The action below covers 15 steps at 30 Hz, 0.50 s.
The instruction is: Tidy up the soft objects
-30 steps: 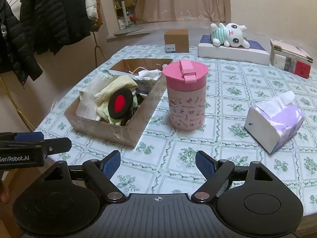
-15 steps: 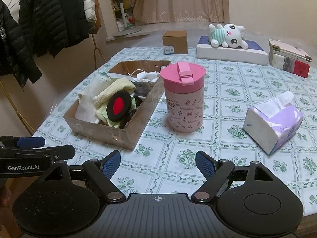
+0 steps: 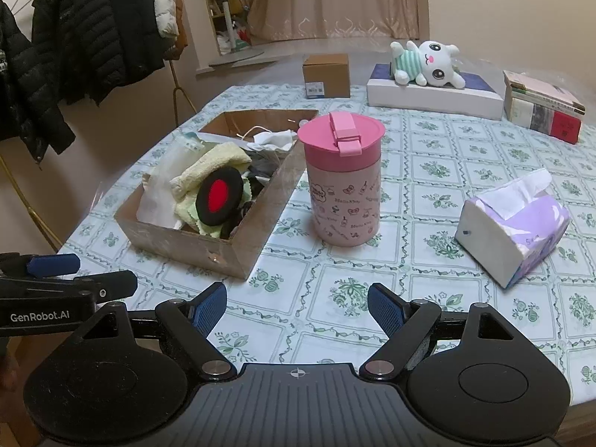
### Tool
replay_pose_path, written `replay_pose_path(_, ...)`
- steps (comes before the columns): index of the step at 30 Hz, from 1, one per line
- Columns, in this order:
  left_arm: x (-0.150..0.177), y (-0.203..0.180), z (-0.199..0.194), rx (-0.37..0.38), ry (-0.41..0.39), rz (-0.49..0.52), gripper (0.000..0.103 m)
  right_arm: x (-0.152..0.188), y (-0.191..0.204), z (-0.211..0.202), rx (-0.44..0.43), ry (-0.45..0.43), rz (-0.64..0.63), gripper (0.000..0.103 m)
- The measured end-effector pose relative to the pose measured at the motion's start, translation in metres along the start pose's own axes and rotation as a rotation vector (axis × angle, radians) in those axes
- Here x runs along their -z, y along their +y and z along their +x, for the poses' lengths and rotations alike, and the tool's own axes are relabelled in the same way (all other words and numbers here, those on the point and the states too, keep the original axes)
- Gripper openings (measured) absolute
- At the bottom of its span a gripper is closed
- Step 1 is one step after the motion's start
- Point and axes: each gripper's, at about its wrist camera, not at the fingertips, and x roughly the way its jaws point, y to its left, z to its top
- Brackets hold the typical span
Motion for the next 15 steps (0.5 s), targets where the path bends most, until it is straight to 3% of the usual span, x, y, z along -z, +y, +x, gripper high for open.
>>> replay_pose_path(15, -0.0012, -0.0008, -0.0012, -0.006, -0.002, -0.002, 0.084, 0.0003, -0.0013, 0.0008, 0.002, 0.001, -0.001, 0.082)
